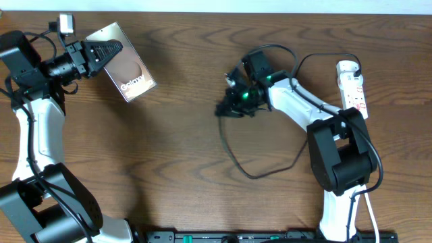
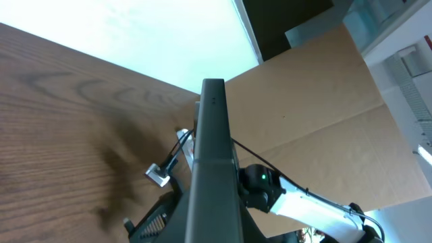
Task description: Plug charger to phone and switch on socket
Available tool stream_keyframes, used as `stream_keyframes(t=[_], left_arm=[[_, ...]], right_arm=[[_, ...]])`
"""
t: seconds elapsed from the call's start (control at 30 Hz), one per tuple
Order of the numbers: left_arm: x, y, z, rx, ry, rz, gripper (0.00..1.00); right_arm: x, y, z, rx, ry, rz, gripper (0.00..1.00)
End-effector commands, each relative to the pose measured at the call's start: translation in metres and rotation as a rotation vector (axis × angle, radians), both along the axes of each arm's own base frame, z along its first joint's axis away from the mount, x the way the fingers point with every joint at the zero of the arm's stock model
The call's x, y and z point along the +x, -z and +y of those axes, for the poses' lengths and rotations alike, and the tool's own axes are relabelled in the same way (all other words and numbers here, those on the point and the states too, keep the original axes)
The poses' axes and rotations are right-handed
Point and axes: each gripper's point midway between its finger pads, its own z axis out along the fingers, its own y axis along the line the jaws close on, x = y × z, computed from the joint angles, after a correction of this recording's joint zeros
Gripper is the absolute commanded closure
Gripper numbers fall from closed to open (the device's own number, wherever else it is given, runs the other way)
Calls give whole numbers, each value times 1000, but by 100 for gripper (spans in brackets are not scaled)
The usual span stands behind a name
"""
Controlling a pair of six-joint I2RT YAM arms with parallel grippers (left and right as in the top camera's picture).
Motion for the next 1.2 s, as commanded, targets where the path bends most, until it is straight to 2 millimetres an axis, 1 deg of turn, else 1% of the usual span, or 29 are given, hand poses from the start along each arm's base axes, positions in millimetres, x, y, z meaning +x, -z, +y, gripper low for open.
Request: stream_keyframes(t=[0.0,0.03,0.1,0.27,0.37,0.47,0.87,0.93,1.07,1.17], left_arm=[[-6,-7,-3,-8,31,-13,93],[-6,-7,-3,-8,31,-13,93],[-6,-7,-3,-8,31,-13,93],[-6,-7,-3,-8,31,-13,93],[-6,-7,-3,-8,31,-13,93],[-6,-7,-3,-8,31,-13,93],[-6,-7,-3,-8,31,-12,93],[-6,-7,-3,-8,31,-12,93],[-7,-6,-3,-10,31,-8,93],[-7,-6,-3,-15,31,1,93]], right_arm=[[20,5,-42,-275,53,-111,99],[16,8,-54,-345,54,-96,99],[8,10,-65,-409,49,-64,99],[-17,15,-83,-517,26,21,99],[-29,16,-89,-558,20,71,99],[-38,17,-91,-571,10,98,99],[-58,27,-85,-616,-25,120,99],[-60,28,-83,-618,-33,121,99],[-61,30,-87,-669,-4,117,99],[-64,31,-86,-668,-12,121,99]])
